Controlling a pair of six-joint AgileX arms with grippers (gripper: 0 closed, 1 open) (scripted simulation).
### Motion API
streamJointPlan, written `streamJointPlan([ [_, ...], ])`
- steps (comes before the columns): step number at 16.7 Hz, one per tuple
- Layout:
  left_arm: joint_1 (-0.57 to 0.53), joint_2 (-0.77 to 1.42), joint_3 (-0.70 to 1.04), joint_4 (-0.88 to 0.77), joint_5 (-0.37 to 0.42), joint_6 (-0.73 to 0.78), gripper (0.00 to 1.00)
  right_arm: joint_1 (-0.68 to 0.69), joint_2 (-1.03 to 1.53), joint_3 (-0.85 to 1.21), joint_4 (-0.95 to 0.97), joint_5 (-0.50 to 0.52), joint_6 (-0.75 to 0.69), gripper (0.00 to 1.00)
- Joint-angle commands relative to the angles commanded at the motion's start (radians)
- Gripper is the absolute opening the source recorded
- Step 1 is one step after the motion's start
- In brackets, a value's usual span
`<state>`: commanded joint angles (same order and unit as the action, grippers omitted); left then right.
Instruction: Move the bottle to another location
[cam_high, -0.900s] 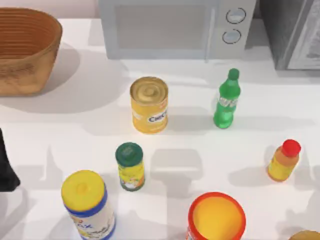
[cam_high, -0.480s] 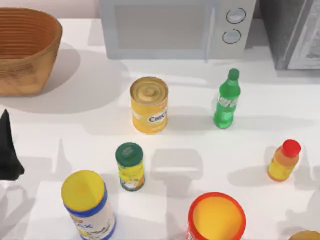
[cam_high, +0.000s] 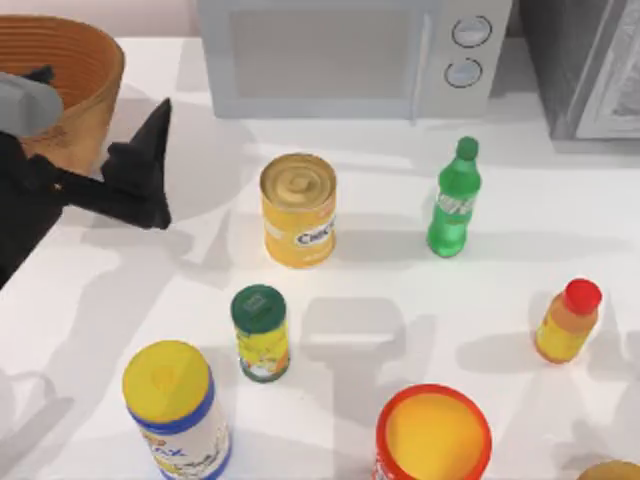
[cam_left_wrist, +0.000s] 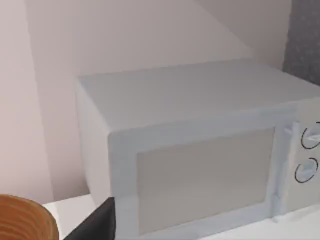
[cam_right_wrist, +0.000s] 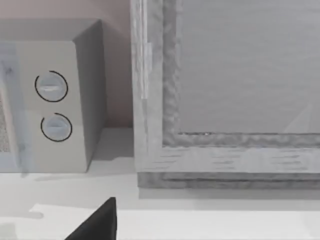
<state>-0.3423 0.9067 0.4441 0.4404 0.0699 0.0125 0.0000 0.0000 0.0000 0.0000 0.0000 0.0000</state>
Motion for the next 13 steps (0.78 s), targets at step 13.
streamJointPlan([
  [13,-0.420,1.003,0.395,0.236,-0.015,0.020,1.00,0.000,0.000,0.000,0.000,0.000,0.000,1.00],
])
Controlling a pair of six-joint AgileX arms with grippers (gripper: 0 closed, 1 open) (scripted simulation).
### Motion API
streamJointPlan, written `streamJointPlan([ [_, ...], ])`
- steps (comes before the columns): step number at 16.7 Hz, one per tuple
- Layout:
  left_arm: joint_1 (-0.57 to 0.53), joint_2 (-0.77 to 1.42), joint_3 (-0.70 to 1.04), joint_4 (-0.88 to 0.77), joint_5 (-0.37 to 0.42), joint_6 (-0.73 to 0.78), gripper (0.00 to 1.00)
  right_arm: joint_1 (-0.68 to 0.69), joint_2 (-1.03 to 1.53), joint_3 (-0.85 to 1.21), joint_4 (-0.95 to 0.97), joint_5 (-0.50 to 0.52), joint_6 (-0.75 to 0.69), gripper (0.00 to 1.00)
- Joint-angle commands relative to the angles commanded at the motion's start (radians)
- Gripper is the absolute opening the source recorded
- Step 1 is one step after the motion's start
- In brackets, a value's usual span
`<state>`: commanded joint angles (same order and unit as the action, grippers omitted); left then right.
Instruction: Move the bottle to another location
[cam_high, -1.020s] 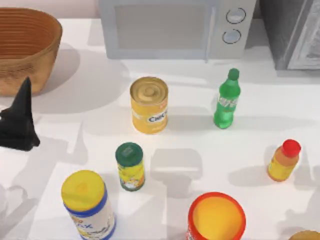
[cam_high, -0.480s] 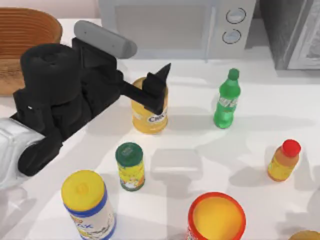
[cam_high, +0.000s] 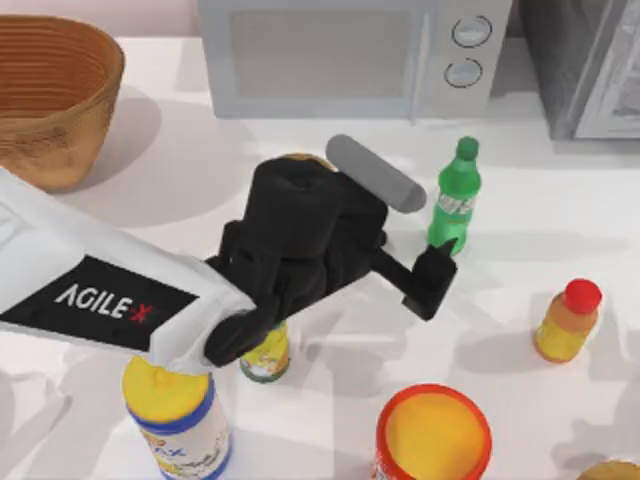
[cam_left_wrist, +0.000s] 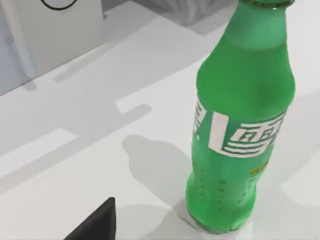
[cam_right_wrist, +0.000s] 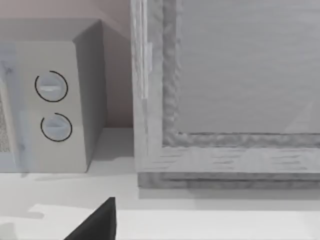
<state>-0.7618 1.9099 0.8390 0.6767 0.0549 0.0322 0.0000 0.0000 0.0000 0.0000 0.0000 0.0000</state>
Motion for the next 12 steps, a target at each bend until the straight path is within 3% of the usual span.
streamJointPlan([
  [7,-0.004,0.008,0.009,-0.008,-0.003,-0.001,1.00,0.000,0.000,0.000,0.000,0.000,0.000,1.00],
  [12,-0.028,0.106,0.158,-0.056,-0.022,-0.009,1.00,0.000,0.000,0.000,0.000,0.000,0.000,1.00],
])
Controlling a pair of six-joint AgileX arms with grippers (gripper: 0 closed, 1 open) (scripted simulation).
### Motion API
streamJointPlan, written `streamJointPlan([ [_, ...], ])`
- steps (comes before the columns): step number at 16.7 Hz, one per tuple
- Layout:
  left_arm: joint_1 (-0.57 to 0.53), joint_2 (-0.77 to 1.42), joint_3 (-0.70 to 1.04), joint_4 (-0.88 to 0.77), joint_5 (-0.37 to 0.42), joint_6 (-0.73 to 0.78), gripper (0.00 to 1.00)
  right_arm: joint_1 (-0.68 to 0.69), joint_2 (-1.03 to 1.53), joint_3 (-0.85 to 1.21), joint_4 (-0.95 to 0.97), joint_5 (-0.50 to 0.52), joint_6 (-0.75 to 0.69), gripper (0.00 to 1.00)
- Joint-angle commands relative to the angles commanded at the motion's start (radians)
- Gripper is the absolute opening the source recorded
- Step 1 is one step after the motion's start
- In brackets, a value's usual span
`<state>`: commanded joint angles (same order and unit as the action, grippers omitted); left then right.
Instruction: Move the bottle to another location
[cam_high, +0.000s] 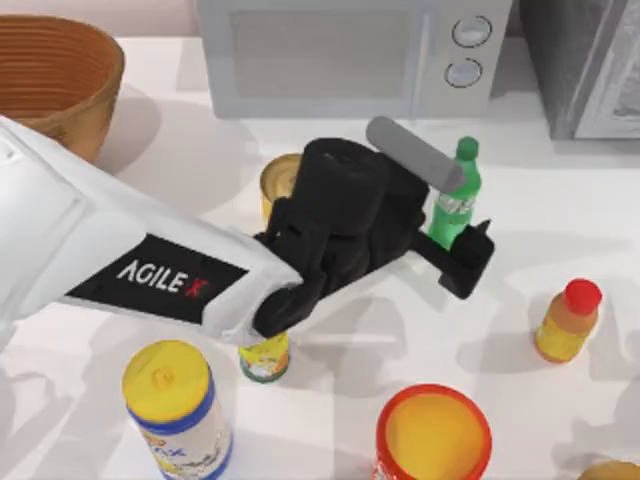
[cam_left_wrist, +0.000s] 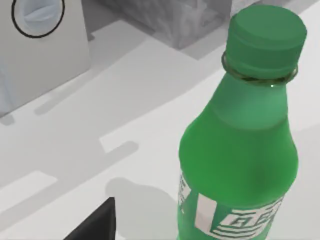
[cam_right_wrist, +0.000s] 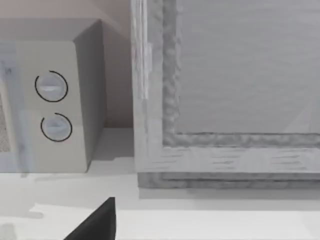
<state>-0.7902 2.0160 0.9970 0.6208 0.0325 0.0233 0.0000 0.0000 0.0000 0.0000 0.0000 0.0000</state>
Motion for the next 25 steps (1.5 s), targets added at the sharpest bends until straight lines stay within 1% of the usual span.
streamJointPlan([
  [4,-0.001,0.154,0.158,-0.005,0.002,-0.001,1.00,0.000,0.000,0.000,0.000,0.000,0.000,1.00],
  [7,0.010,0.245,0.241,0.001,0.011,0.002,1.00,0.000,0.000,0.000,0.000,0.000,0.000,1.00],
  [12,0.012,0.266,0.260,0.004,0.014,0.003,1.00,0.000,0.000,0.000,0.000,0.000,0.000,1.00],
  [25,0.012,0.266,0.260,0.004,0.014,0.003,0.02,0.000,0.000,0.000,0.000,0.000,0.000,1.00],
])
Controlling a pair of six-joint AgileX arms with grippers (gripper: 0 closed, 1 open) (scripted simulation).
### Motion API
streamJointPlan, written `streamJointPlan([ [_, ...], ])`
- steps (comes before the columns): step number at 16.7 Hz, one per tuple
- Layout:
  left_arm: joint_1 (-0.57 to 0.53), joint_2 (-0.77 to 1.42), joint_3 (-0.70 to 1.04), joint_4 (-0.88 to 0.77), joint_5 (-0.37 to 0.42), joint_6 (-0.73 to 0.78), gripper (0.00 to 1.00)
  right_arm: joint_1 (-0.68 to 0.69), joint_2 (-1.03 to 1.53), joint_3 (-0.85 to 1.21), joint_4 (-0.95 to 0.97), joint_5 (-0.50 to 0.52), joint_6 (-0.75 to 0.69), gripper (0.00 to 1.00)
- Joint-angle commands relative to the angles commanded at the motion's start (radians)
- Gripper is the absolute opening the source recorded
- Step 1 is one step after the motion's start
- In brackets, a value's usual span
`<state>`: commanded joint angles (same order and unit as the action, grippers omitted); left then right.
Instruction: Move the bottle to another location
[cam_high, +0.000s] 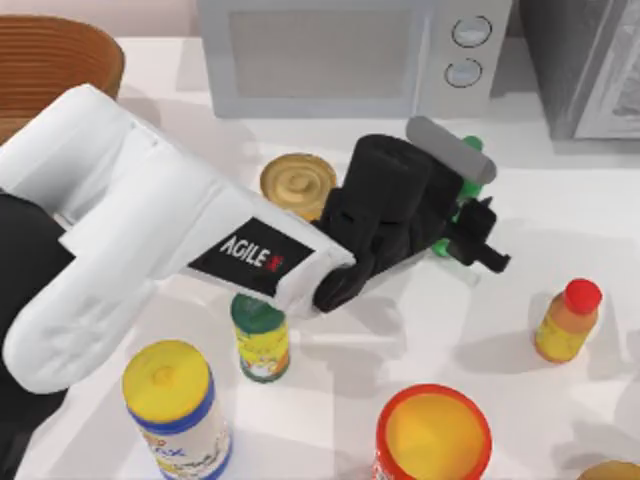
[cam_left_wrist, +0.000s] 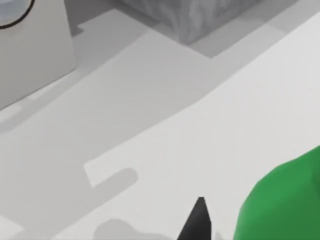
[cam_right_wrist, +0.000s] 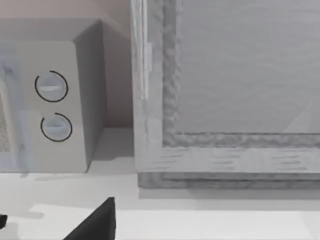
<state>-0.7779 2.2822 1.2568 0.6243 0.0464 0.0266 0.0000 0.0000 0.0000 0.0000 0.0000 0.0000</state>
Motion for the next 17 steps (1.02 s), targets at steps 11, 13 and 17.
streamJointPlan([
  [11,0.009,-0.015,-0.010,0.008,-0.013,-0.001,0.00,0.000,0.000,0.000,0.000,0.000,0.000,1.00],
  [13,0.030,-0.070,-0.053,0.039,-0.065,-0.009,0.00,0.000,0.000,0.000,0.000,0.000,0.000,1.00],
  [17,0.011,-0.301,-0.229,0.090,-0.224,-0.044,0.00,0.000,0.000,0.000,0.000,0.000,0.000,1.00],
])
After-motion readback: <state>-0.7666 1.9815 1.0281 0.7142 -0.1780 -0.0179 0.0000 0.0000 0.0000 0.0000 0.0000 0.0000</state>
